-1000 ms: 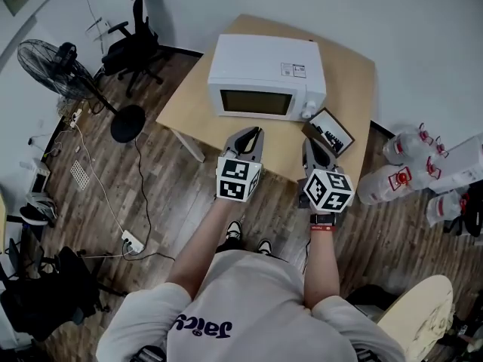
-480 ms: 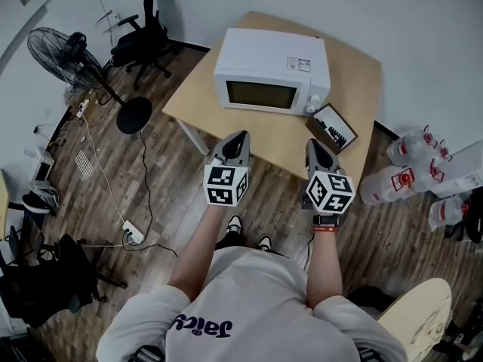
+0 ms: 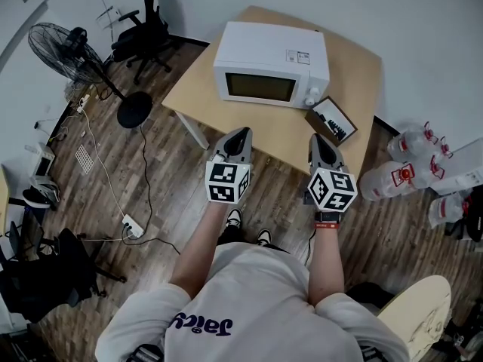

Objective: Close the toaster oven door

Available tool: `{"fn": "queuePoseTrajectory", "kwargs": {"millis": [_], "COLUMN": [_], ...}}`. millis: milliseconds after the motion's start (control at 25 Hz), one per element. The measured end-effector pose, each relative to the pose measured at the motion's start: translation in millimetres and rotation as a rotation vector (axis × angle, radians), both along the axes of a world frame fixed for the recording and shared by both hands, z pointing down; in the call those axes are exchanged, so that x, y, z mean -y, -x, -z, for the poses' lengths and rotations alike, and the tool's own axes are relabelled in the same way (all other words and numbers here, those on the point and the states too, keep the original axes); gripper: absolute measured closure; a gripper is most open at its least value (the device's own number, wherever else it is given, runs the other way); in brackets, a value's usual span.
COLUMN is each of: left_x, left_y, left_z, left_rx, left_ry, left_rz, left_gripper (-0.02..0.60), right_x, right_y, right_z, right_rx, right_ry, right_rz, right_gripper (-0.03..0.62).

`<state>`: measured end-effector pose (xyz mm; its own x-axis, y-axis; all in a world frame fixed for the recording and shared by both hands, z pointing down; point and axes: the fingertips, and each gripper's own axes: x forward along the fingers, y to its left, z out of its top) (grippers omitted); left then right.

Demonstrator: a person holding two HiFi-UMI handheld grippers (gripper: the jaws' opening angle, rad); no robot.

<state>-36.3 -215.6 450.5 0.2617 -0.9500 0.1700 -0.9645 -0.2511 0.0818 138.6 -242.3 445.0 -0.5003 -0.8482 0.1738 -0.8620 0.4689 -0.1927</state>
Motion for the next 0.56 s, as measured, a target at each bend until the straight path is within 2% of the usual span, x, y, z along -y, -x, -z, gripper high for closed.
{"fn": "queuePoseTrajectory", "kwargs": {"millis": [320, 560], "left_x": [-7.1, -15.5], "left_y": [-13.5, -19.8], "left_z": [-14.2, -41.2], "left_rx": [-0.024, -0.037], "left_ry": [0.034, 0.096], "left_rz": [-0.015, -0.014], "left_gripper": [0.561, 0.561], "right_x": [-7.2, -9.9], "right_y": [-6.4, -32.5], "right_z": [-12.0, -32.5], "right_rx": [-0.008, -0.014], "right_ry": [0.019, 0.060], "right_rz": [0.035, 0.031], "right_gripper": [0.580, 0.580]}}
